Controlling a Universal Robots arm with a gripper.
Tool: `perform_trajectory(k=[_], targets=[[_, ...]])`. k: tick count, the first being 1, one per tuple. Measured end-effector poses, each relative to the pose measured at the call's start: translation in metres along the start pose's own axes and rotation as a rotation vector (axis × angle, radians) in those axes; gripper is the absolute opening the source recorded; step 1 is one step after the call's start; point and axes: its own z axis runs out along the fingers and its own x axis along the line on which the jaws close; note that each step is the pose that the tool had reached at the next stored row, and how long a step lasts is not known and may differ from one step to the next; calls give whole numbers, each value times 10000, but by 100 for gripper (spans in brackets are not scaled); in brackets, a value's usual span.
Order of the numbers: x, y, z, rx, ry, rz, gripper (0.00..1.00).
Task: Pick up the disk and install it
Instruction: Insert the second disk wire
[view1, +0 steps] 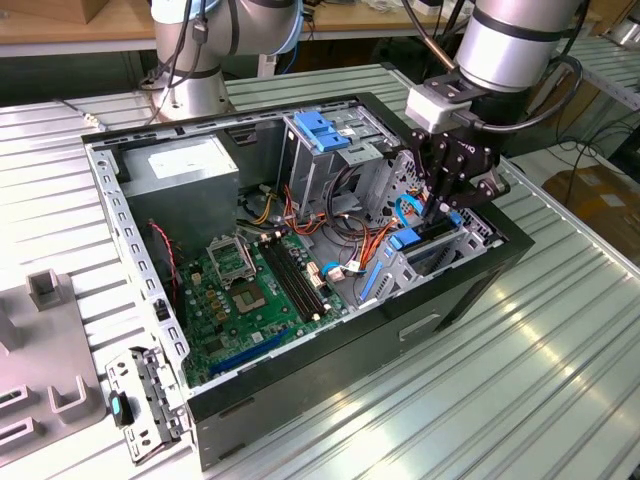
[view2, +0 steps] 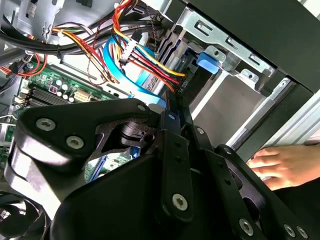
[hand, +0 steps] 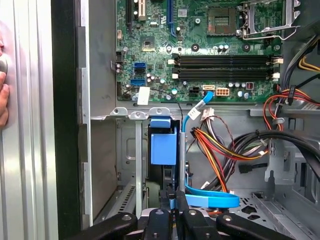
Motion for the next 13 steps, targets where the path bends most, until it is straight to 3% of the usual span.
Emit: perform_trajectory(k=[13], targets=[[9, 1, 22, -9, -55, 98, 16]])
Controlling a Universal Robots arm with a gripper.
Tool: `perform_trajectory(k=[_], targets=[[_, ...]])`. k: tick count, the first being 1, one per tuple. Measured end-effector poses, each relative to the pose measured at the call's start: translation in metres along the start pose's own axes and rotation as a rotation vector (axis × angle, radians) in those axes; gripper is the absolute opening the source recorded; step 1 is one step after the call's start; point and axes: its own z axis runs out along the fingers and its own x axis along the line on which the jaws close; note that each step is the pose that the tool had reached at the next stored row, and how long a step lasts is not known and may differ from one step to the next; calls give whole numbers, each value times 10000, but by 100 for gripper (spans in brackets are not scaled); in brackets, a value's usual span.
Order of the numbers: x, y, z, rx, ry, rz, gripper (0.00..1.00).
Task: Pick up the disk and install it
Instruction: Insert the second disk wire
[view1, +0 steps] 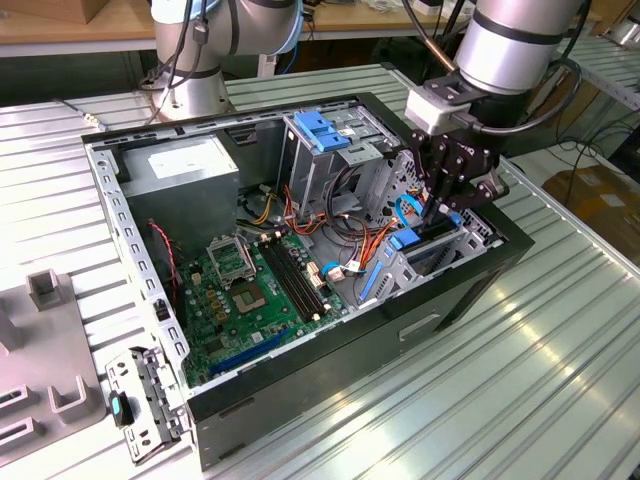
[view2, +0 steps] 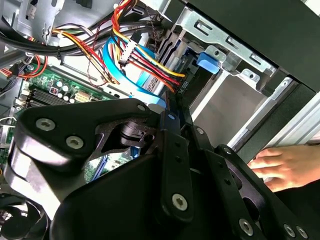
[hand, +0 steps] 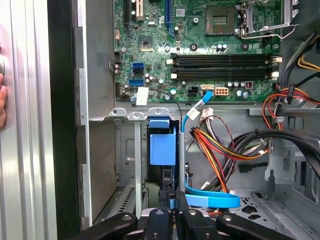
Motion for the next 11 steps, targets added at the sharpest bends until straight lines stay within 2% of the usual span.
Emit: perform_trajectory(k=[3, 4, 5, 6, 7, 8, 11], targets=[[11, -1, -27, 0, -32, 5, 16], [28, -2, -27, -2, -132, 10, 16], [35, -2, -26, -3, -207, 15, 16], [46, -2, -26, -4, -313, 21, 16], [64, -2, -24, -7, -503, 31, 16], [84, -2, -22, -9, -627, 39, 16], [118, -3, -19, -10, -681, 41, 16]])
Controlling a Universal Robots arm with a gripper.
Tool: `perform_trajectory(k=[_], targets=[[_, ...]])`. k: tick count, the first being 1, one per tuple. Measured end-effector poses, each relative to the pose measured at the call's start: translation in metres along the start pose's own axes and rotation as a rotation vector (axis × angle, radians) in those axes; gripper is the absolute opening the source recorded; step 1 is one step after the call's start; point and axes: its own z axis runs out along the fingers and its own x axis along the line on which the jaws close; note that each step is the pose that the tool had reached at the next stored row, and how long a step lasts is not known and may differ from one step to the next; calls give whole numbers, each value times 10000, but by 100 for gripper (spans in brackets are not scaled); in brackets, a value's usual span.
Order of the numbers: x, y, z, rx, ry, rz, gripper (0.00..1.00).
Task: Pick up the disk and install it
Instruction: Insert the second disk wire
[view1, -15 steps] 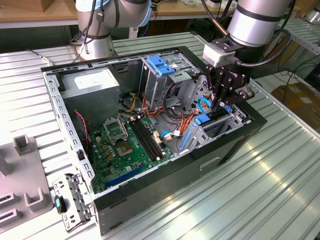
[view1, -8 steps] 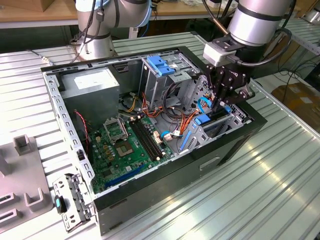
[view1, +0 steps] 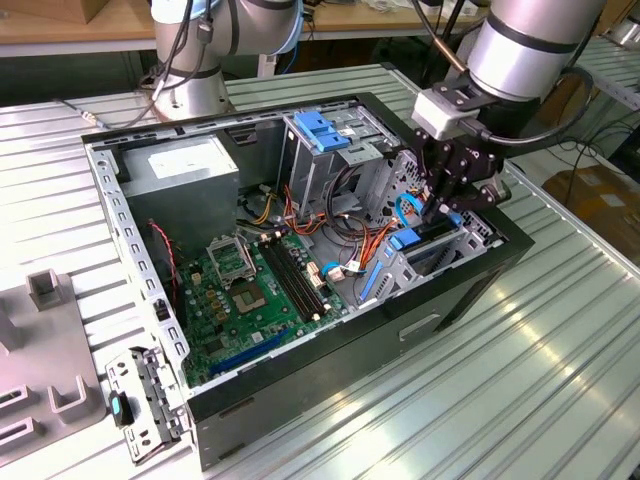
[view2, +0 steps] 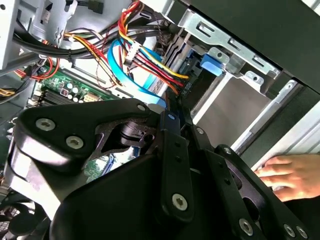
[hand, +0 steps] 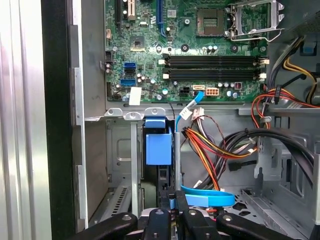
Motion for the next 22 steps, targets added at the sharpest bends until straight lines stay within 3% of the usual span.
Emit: perform_trajectory(k=[8, 11, 22], targets=[[53, -1, 2, -3, -182, 9, 16], [56, -1, 2, -3, -225, 12, 16], [58, 1, 40, -4, -292, 16, 16]])
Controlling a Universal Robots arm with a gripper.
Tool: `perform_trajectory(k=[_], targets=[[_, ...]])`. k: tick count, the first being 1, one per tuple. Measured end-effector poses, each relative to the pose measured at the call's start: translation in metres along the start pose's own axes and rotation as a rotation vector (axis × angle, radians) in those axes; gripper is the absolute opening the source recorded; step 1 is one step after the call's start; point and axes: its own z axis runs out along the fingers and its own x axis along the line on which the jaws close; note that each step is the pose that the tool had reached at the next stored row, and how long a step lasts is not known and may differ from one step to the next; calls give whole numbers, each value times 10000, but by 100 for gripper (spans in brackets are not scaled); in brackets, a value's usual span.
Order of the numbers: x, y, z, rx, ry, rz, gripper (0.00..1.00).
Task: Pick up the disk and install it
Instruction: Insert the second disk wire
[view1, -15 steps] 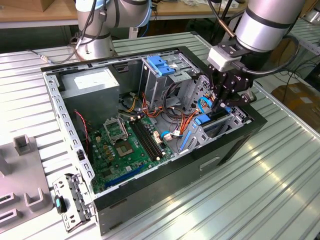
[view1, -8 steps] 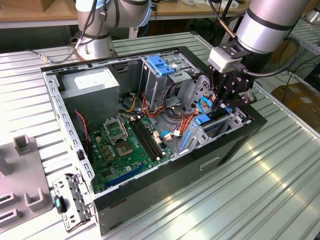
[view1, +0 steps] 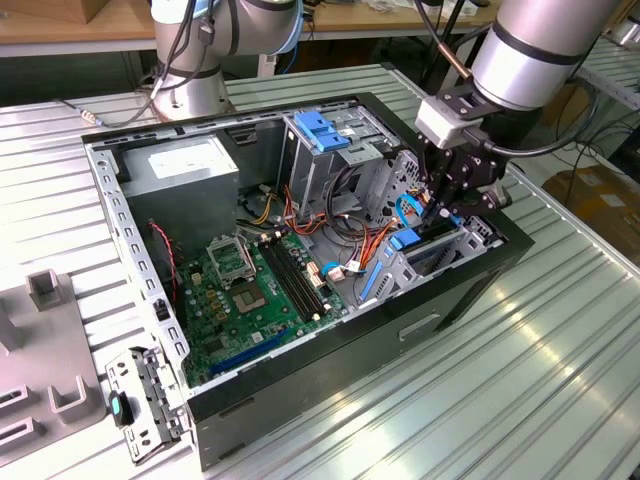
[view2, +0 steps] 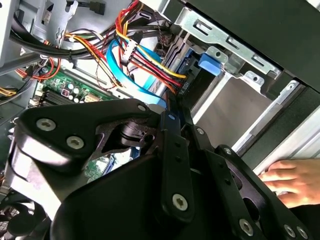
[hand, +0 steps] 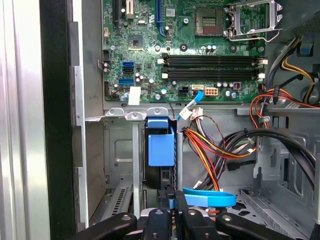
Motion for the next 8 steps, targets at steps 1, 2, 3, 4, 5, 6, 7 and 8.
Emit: perform_trajectory(k=[1, 2, 3, 4, 5, 6, 7, 8], targets=[[0, 0, 4, 0, -6, 0, 16], [1, 0, 10, 0, -13, 0, 16], [2, 1, 17, -1, -25, 1, 16], [2, 1, 22, -2, -33, 1, 16], [3, 1, 28, -4, -43, 2, 16], [4, 2, 37, -5, -54, 3, 16], [5, 3, 45, -7, -61, 4, 16], [5, 3, 50, -8, -67, 4, 16]])
